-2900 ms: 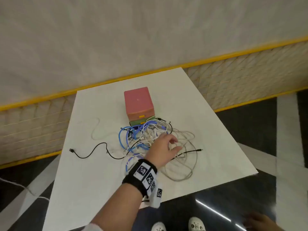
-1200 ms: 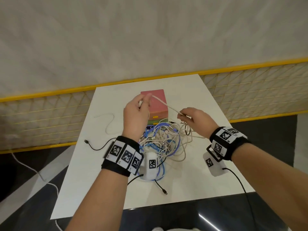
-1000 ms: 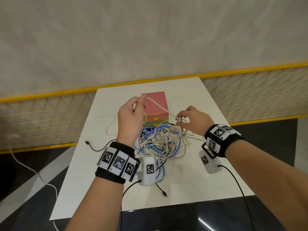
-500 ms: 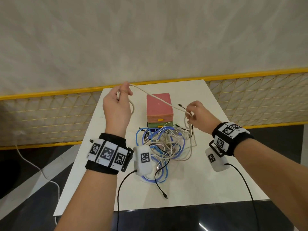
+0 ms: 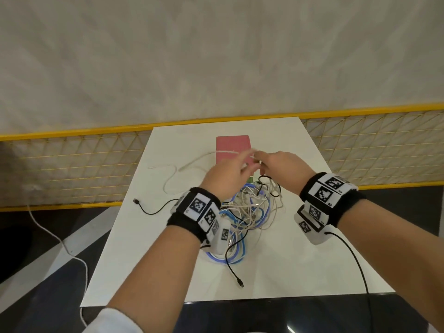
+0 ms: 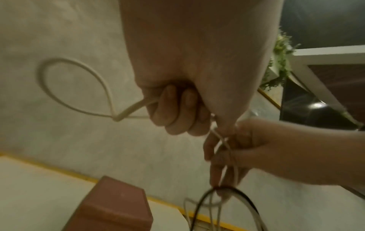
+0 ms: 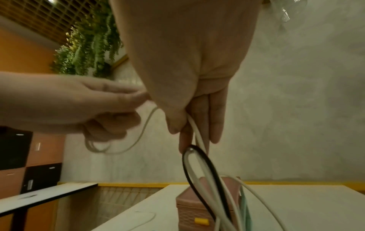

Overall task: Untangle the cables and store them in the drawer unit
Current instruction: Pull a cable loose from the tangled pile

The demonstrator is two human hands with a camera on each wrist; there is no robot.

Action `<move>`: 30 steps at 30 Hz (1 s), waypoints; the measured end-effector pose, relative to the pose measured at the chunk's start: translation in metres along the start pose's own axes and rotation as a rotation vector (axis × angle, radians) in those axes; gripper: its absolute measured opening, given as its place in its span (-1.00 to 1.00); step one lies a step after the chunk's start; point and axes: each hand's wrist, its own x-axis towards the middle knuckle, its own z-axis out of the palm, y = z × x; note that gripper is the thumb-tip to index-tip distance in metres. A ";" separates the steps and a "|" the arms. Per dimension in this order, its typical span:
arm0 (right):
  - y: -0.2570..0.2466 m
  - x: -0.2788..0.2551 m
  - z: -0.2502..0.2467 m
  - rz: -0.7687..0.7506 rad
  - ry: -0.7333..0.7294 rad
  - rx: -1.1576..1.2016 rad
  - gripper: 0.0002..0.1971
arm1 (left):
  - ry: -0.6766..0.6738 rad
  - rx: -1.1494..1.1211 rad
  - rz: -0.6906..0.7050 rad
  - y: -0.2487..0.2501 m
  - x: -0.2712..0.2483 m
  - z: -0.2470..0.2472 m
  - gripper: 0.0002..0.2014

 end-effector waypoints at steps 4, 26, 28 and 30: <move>-0.003 -0.002 0.002 0.049 0.098 0.170 -0.86 | 0.098 -0.086 -0.042 -0.009 0.007 0.000 -0.75; -0.002 0.002 -0.008 0.012 0.231 0.703 -0.85 | 0.263 -0.010 0.002 -0.002 0.016 -0.009 -0.78; 0.000 0.001 0.002 0.019 0.142 0.658 -0.90 | 0.377 -0.076 0.021 -0.001 0.018 -0.014 -0.79; 0.008 -0.003 0.019 0.069 0.031 0.562 -0.88 | 0.504 -0.174 0.000 0.000 0.018 -0.022 -0.79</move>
